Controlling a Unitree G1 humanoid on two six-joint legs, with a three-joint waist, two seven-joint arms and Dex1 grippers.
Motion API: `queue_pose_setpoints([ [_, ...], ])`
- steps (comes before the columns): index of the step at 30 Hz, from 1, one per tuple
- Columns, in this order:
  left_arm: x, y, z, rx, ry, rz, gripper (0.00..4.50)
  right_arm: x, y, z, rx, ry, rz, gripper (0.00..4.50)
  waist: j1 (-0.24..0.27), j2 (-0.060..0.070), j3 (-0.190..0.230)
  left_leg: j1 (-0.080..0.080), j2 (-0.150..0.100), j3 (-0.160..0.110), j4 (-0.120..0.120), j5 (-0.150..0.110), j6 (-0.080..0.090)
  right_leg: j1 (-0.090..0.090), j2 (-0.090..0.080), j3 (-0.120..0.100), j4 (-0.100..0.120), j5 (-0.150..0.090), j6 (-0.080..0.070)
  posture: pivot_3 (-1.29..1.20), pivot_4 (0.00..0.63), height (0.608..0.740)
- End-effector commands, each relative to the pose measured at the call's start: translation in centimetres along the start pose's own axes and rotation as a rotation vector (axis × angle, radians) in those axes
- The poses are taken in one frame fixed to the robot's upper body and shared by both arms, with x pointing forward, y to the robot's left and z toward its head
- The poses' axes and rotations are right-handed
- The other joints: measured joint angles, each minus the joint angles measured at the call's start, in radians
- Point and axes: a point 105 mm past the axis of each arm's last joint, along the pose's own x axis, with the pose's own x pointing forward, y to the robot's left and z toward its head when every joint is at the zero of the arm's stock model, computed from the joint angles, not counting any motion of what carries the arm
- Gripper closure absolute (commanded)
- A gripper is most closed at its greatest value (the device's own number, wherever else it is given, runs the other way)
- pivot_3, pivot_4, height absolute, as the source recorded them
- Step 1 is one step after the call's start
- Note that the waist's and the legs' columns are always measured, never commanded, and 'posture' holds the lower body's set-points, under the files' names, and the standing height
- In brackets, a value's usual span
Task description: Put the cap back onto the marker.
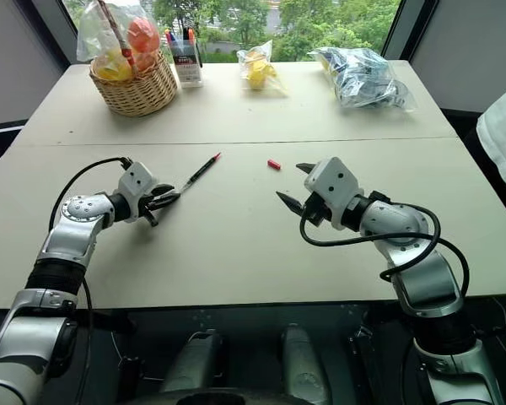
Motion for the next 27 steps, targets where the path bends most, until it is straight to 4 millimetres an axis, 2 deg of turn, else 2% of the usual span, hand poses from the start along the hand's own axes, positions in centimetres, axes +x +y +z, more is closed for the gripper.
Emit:
queue_pose_setpoints([
  [1, 0.3, -1.0, -1.5, -0.043, 0.069, -0.041, 3.33, 0.1, 0.0, 1.0, -0.011, -0.038, 0.001, 1.16, 0.001, 0.0, 0.0, 0.0, 0.0, 0.0, 0.0, 0.0, 0.0, 0.0, 0.0, 0.0, 0.0, 0.0, 0.0, 0.0, 0.15, 0.74],
  [5, 0.5, -0.5, -0.7, -0.039, 0.04, -0.016, 3.33, 0.3, 0.0, 1.1, -0.016, -0.041, 0.006, 1.16, 0.001, 0.0, 0.0, 0.0, 0.0, 0.0, 0.0, 0.0, 0.0, 0.0, 0.0, 0.0, 0.0, 0.0, 0.0, 0.0, 0.15, 0.74],
  [13, 0.8, -0.3, 2.7, -0.101, -0.128, -0.018, 3.33, 0.3, 0.1, 1.0, -0.023, -0.037, 0.017, 1.16, 0.006, 0.0, 0.0, -0.001, 0.0, 0.0, 0.0, 0.0, 0.0, 0.0, -0.001, 0.0, 0.0, 0.0, 0.0, 0.0, 0.15, 0.74],
  [19, -0.3, 0.4, 5.3, -0.128, -0.204, -0.032, 3.33, 0.5, 0.1, 1.1, -0.037, -0.043, 0.005, 1.16, 0.0, 0.0, 0.0, -0.002, 0.0, -0.001, 0.0, 0.0, 0.0, -0.001, 0.0, 0.0, 0.0, 0.0, 0.0, 0.0, 0.15, 0.74],
  [23, -1.2, 1.0, 6.0, -0.136, -0.211, -0.028, 3.33, 0.6, 0.2, 0.9, -0.037, -0.045, -0.012, 1.16, -0.001, 0.0, 0.0, -0.001, 0.0, -0.001, 0.0, 0.0, 0.0, -0.001, 0.0, 0.0, 0.0, 0.0, 0.0, 0.0, 0.15, 0.74],
  [27, -1.2, 1.2, 6.2, -0.148, -0.207, -0.033, 3.33, 0.8, 0.4, 0.8, -0.033, -0.051, -0.029, 1.16, 0.001, 0.0, 0.0, -0.001, 0.0, -0.001, 0.0, 0.0, 0.0, -0.001, 0.0, 0.0, 0.0, 0.0, 0.0, 0.0, 0.15, 0.74],
])
